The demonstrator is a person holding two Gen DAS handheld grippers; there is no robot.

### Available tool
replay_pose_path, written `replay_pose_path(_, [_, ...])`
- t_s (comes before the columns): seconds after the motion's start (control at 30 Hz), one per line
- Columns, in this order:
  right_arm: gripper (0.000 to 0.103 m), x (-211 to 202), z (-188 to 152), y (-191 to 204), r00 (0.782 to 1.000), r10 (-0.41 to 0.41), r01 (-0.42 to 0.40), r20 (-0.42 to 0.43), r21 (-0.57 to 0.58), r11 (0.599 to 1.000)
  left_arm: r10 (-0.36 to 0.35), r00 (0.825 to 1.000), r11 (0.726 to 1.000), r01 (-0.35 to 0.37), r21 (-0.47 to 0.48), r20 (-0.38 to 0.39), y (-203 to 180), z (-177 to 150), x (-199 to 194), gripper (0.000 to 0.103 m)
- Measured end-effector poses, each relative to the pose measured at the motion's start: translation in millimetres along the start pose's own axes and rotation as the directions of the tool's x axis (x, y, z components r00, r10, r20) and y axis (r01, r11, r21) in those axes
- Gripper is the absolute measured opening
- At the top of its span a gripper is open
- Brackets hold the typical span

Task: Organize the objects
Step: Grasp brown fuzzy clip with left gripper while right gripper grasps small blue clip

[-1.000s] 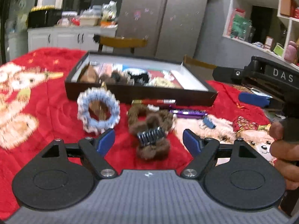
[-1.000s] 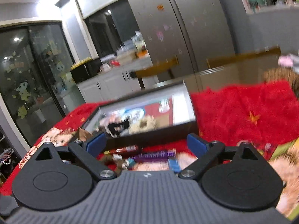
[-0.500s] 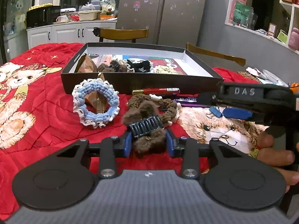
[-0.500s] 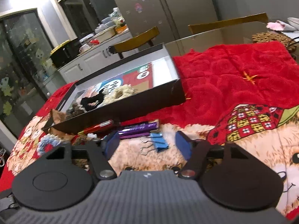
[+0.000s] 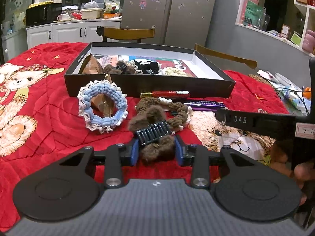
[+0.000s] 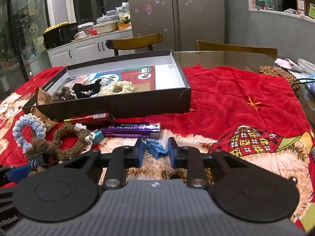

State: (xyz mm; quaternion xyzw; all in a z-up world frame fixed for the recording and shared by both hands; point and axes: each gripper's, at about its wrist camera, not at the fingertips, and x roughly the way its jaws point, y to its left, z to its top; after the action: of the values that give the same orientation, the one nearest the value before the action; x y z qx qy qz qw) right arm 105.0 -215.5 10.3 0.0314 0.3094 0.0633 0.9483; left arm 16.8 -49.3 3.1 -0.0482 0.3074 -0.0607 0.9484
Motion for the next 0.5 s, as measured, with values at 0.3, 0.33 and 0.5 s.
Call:
replay_pose_path(0.3, [0.028,1.4,0.0,-0.5,1.000,0.004,-0.004,-0.002,0.008,1.000,-0.015,1.000,1.000,0.015,0.009,-0.009,0.0,0.4,0.4,0.042])
replay_pose_path(0.33, [0.028,1.4,0.1,-0.6,1.000,0.005,-0.005,-0.002,0.009,1.000,-0.012,1.000,1.000,0.012,0.010,-0.006,-0.4,0.0,0.0,0.042])
replay_pose_path(0.5, [0.028,0.9,1.0,-4.5,1.000,0.014,-0.014,-0.003,0.034,0.999,-0.007,1.000,1.000,0.006,0.023,0.018,-2.1,-1.6,-3.3,0.038])
